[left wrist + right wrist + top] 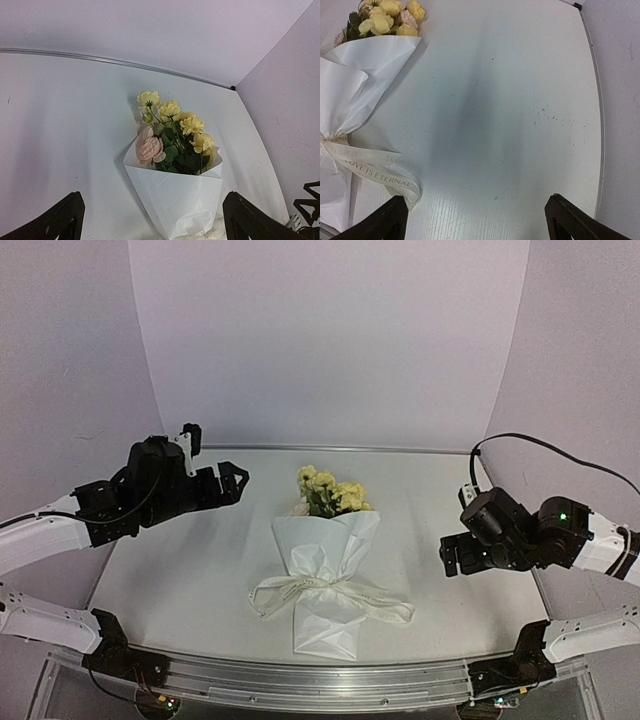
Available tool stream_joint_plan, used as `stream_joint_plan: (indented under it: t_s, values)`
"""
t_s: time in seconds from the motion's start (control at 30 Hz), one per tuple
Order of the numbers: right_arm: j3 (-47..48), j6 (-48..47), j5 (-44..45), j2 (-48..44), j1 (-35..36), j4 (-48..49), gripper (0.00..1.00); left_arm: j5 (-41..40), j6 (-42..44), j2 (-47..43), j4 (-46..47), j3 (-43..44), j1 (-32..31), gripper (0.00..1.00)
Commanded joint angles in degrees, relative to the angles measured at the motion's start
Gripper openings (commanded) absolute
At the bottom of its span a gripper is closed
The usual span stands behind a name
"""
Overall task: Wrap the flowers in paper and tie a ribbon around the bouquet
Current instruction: Reset both arms
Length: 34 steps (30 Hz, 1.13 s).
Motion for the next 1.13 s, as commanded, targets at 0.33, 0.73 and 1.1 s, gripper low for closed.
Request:
stream_joint_plan:
  t_s: [0.33, 0.73, 1.1]
  values:
    - [0.4, 1.6, 3.0, -0.7, -0.2, -0.9, 0.98, 0.0, 1.7, -1.2, 0.0, 2.4, 0.1, 1.00]
    - [0.1, 1.6, 3.2, -1.1, -0.2, -0.9, 0.98, 0.3, 1.7, -1.9, 0.1, 1.6, 0.1, 1.00]
    - [0.1, 1.5, 3.4, -1.2, -0.1, -0.9, 0.98, 0.3, 2.0, -2.1, 0.1, 1.3, 0.1, 1.00]
